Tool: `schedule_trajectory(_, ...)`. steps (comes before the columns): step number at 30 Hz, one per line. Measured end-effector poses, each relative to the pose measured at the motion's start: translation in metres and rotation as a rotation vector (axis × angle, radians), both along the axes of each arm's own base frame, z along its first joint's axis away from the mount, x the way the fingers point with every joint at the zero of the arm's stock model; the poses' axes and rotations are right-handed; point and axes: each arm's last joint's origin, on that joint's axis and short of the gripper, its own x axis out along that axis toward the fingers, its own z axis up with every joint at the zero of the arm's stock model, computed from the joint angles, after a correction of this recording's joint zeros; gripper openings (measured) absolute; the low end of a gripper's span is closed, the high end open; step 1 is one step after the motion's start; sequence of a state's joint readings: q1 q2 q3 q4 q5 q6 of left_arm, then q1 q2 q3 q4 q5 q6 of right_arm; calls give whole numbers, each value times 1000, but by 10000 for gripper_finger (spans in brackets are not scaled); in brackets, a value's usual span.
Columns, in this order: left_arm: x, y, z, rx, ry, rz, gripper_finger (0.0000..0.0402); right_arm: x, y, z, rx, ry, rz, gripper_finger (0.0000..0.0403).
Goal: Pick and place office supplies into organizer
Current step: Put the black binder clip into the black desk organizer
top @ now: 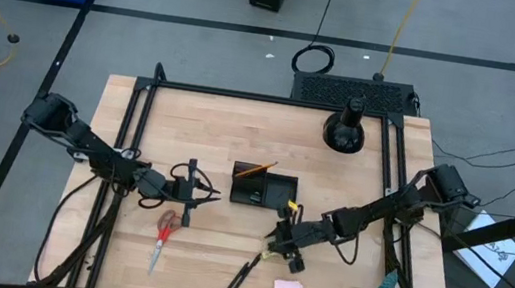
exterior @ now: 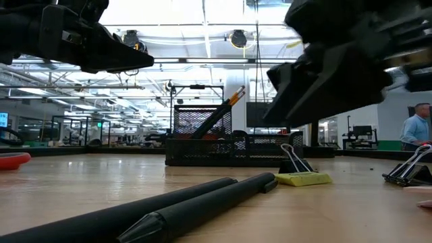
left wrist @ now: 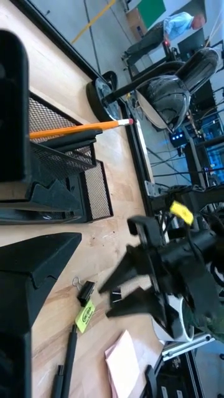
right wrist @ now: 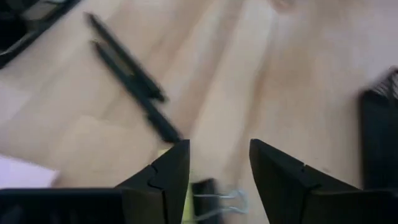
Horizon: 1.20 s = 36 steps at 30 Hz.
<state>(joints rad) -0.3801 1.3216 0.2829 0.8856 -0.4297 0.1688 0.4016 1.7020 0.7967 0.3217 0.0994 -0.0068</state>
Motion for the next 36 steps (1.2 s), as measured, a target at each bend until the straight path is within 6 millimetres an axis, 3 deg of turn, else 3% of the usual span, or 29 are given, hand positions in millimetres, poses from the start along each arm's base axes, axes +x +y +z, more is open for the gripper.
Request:
schedule_trajectory(9, 0, 0, 0, -15, -1, 2, 72, 3, -18, -5, 109, 109, -15, 162)
schedule_trajectory(36, 0, 0, 0, -23, 1, 3, 72, -9, -23, -20, 50, 116, -27, 139)
